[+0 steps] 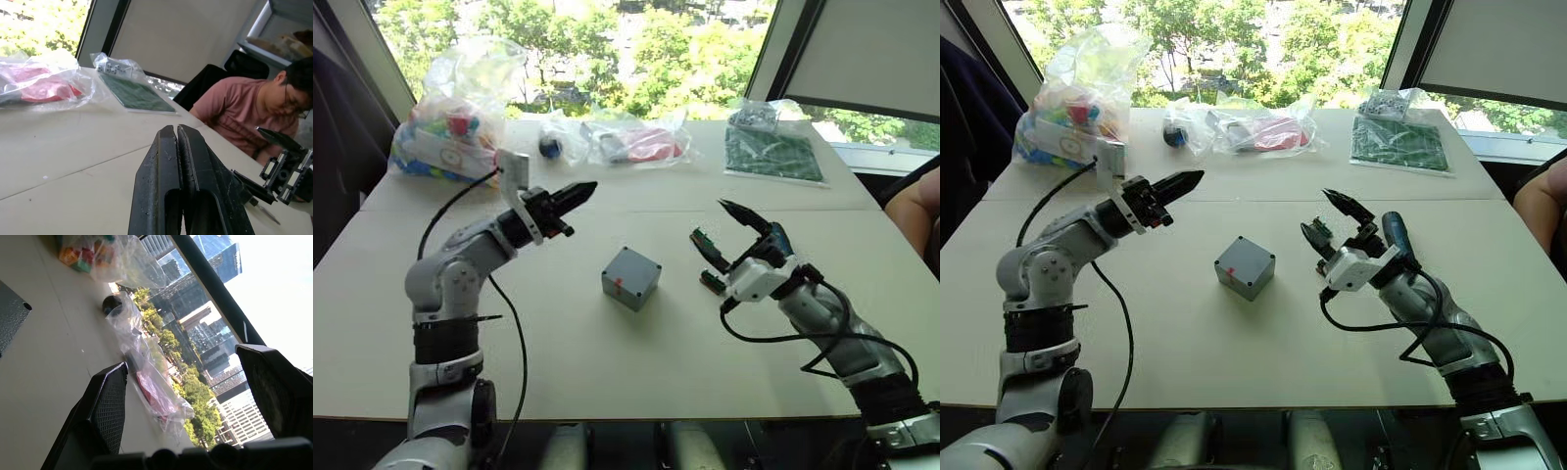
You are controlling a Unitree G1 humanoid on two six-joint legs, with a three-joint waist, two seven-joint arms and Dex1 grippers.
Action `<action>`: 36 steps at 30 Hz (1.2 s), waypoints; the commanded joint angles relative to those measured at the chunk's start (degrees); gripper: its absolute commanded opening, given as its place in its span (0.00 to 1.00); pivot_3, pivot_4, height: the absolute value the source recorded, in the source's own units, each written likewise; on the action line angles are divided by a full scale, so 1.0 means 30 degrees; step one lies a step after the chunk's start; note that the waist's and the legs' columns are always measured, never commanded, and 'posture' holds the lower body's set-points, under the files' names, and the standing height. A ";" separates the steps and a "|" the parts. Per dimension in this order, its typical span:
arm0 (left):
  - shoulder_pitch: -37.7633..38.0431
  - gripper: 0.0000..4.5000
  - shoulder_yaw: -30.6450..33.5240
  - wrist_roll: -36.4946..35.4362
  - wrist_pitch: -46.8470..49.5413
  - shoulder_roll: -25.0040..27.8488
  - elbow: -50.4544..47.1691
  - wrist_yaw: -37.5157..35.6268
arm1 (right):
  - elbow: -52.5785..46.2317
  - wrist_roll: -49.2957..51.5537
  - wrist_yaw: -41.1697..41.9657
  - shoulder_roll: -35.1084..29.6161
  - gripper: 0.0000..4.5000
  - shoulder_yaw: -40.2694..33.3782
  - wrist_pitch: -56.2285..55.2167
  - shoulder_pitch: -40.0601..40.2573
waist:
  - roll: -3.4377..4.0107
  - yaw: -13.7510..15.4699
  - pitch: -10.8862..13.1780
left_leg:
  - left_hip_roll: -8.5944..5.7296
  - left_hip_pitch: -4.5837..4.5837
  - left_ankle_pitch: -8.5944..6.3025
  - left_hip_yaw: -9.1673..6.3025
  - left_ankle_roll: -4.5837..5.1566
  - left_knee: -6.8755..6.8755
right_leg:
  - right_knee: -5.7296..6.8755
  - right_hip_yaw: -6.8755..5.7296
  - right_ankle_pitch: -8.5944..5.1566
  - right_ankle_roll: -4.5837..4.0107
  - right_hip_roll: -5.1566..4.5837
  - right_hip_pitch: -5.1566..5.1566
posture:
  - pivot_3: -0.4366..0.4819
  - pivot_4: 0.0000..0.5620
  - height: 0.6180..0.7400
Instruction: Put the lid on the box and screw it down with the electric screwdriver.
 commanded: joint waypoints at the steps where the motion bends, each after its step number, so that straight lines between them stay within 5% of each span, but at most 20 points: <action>1: 0.0017 0.00 0.0956 -0.1095 0.0041 0.0241 -0.1096 0.1147 | -0.1678 0.3236 0.0673 0.1715 0.43 -0.1175 0.3928 -0.1211 | 0.0010 0.0064 0.0012 | 0.0002 0.0000 0.0004 -0.0004 -0.0006 0.0000 | 0.0011 -0.0001 0.0002 -0.0004 0.0001 -0.0006 | 0.48 0.27 1.00; 6: 0.1087 0.00 0.0551 -0.0841 -0.0307 0.0952 -0.1700 0.1548 | -0.3148 0.5587 0.1965 0.2656 0.01 -0.1690 0.7185 -0.1175 | 0.0021 0.0174 0.0019 | -0.0005 -0.0020 0.0004 -0.0025 -0.0008 -0.0015 | -0.0010 -0.0013 -0.0002 -0.0005 0.0000 -0.0008 | 0.48 0.27 1.00; 15: 0.4468 0.00 -0.4401 0.4130 -0.2266 0.4194 -0.1414 0.0571 | -0.7910 1.4393 0.7561 0.0609 0.01 -0.2845 1.7545 0.2025 | 0.0100 0.0161 0.0079 | -0.0005 -0.0031 0.0003 -0.0001 -0.0007 -0.0044 | -0.0025 -0.0003 -0.0005 -0.0014 -0.0016 -0.0031 | 0.48 0.27 1.00; 22: 0.6727 0.00 -0.6080 0.5297 -0.4844 0.3538 -0.0267 -0.1164 | -0.8034 1.5411 1.0303 -0.2478 0.01 -0.1765 2.1489 0.2755 | 0.0133 0.0151 0.0093 | 0.0033 -0.0046 0.0001 0.0026 -0.0008 -0.0058 | -0.0102 -0.0014 -0.0004 -0.0021 -0.0023 -0.0064 | 0.48 0.27 1.00; 27: 0.5060 0.00 -0.6609 0.5893 -0.5554 0.3053 0.1065 -0.1866 | -0.8468 1.5198 0.9536 -0.1576 0.01 -0.0322 2.2823 0.2067 | 0.0124 0.0208 0.0097 | 0.0027 -0.0321 0.0003 -0.0009 -0.0006 0.0001 | -0.0128 -0.0048 0.0058 -0.0030 0.0000 -0.0263 | 0.48 0.27 1.00; 36: 0.4001 0.00 -0.8616 0.7397 -0.6502 0.2670 0.1827 -0.3460 | -0.7366 1.3078 0.8607 -0.0032 0.01 0.1954 2.2411 0.1152 | 0.0129 0.0160 0.0094 | 0.0006 -0.0347 0.0004 0.0029 -0.0006 -0.0005 | -0.0162 -0.0032 0.0078 -0.0009 -0.0014 -0.0284 | 0.48 0.27 1.00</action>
